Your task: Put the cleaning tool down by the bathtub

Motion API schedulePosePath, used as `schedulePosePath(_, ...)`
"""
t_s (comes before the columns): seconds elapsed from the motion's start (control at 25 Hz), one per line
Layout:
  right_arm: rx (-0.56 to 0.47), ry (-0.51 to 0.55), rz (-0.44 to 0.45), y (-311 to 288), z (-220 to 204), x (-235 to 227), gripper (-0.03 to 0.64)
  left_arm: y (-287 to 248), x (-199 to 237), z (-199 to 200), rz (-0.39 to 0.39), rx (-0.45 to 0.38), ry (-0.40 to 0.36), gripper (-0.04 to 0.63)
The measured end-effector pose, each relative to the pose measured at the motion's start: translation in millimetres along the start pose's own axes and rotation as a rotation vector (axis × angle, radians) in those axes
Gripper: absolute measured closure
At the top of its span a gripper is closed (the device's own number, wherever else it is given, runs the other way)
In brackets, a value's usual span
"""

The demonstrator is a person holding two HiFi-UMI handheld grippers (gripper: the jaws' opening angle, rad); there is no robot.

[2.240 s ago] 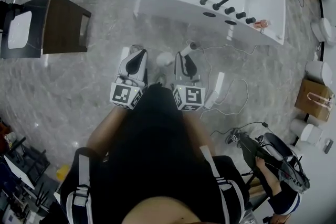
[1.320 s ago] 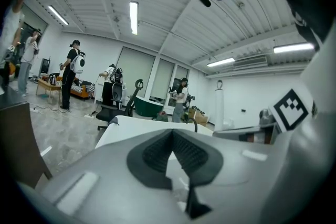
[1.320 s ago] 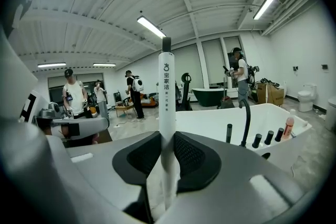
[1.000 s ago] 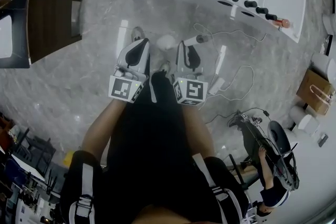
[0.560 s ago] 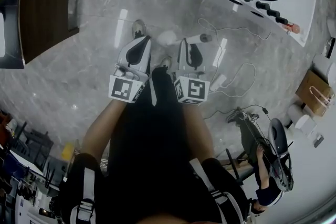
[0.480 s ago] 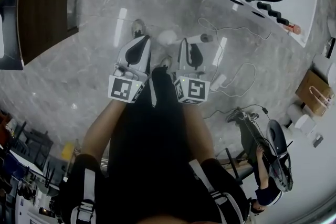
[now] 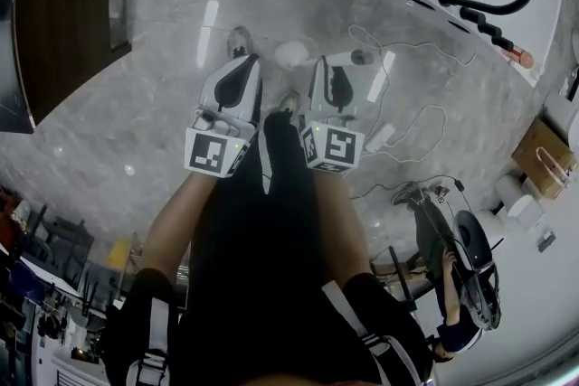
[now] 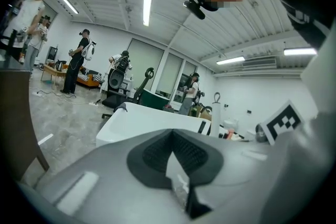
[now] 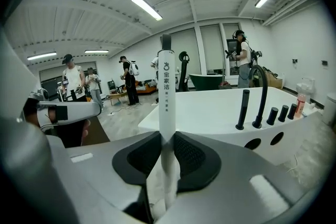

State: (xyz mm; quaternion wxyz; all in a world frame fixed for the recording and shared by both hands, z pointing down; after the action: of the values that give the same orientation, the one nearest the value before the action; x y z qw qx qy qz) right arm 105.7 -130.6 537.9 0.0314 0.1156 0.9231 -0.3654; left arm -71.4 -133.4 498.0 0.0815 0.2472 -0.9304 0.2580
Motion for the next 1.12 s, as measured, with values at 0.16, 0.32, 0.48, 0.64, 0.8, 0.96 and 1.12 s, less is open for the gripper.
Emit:
schedulePosePath(0.16,0.009,-0.005,-0.006,-24,-8,-1,0.535,-13,13,-8,0.005,0.010,0.012,0.588)
schedulePosePath(0.32,0.025,-0.007,-0.023,-47,-17,-5,0.535,-25,28,-17,0.016,0.015,0.025,0.588)
schedulePosePath(0.48,0.038,-0.010,-0.033,-68,-25,-5,0.535,-36,43,-28,0.020,0.034,0.040,0.588)
schedulePosePath(0.64,0.044,-0.006,-0.033,-87,-34,-6,0.535,-48,53,-35,0.020,0.029,0.032,0.588)
schedulePosePath(0.8,0.051,-0.011,-0.038,-105,-42,-7,0.535,-58,61,-43,0.013,0.060,0.038,0.588)
schedulePosePath(0.96,0.064,-0.017,-0.043,-123,-53,-11,0.535,-70,70,-48,0.021,0.053,0.042,0.588)
schedulePosePath(1.12,0.080,-0.020,-0.048,-138,-65,-14,0.535,-78,75,-54,0.017,0.052,0.045,0.588)
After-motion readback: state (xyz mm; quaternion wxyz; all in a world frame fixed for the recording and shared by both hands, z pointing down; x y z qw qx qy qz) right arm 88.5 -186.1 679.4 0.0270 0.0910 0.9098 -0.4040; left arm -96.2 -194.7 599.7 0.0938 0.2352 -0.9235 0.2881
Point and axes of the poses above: the fingertips, and each gripper's own axes: y backward along the fingers, x to its left, z out of its top, the point moved 6 cm from there along y, backward along the fingers, and after that the axes turned 12 degrees about x, right-handed, at the moved point
